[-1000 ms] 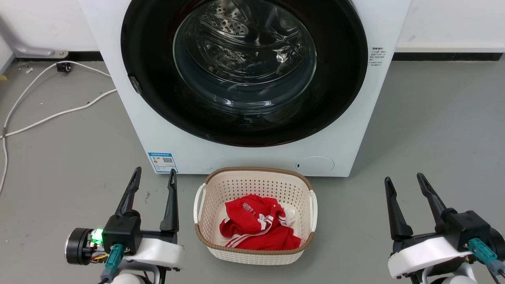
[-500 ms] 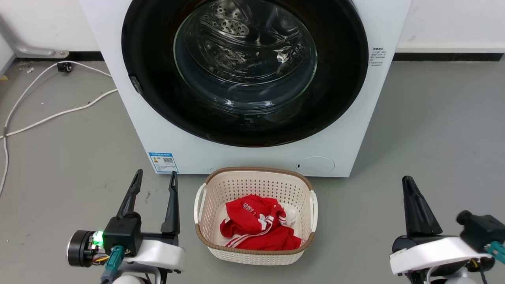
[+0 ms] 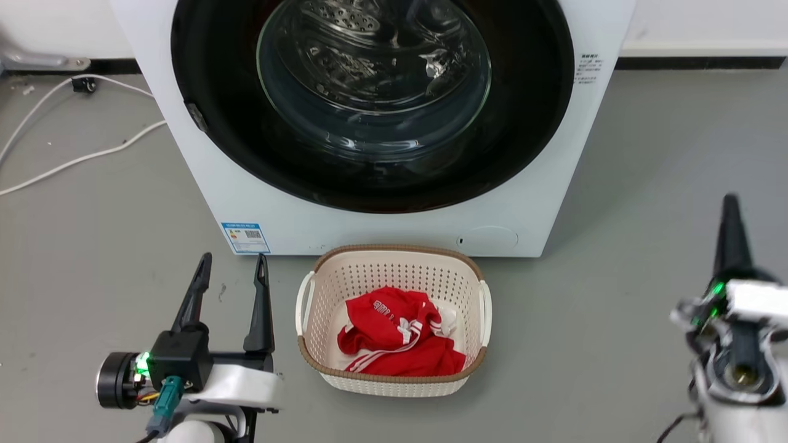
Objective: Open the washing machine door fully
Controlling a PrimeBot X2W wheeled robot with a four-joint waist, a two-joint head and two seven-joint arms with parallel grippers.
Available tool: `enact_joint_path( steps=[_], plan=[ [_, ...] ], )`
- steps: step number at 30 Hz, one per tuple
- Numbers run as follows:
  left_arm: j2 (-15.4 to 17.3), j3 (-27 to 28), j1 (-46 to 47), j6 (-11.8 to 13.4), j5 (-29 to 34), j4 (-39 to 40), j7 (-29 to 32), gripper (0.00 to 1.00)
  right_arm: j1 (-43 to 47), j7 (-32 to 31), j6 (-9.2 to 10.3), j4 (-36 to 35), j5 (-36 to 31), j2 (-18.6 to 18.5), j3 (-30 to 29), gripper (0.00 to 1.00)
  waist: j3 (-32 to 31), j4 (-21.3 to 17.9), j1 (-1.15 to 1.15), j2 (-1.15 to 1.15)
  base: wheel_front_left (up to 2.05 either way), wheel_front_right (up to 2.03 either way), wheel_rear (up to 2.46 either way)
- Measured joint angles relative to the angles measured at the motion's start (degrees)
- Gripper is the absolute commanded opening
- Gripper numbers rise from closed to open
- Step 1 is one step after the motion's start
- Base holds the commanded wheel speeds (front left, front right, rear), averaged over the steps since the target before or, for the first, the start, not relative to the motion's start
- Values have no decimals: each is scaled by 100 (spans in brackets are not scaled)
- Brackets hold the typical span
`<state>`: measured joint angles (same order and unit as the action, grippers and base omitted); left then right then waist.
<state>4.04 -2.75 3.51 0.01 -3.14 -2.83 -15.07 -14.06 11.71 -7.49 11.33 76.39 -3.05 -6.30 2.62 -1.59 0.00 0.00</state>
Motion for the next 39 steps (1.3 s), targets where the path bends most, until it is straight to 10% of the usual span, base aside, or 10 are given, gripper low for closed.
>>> enact_joint_path(
  steps=[18,39],
  plan=[
    [-51,134,765,-172,42,393,0,100,-4475,-2271,0,2950,-58,-1322,-112,0,1094,115,0,0,0,0,0],
    [-91,68,1479,-303,45,715,-1,100,-7496,-3567,0,5421,-1804,-1111,602,0,2239,444,1,0,0,0,0]
  ],
)
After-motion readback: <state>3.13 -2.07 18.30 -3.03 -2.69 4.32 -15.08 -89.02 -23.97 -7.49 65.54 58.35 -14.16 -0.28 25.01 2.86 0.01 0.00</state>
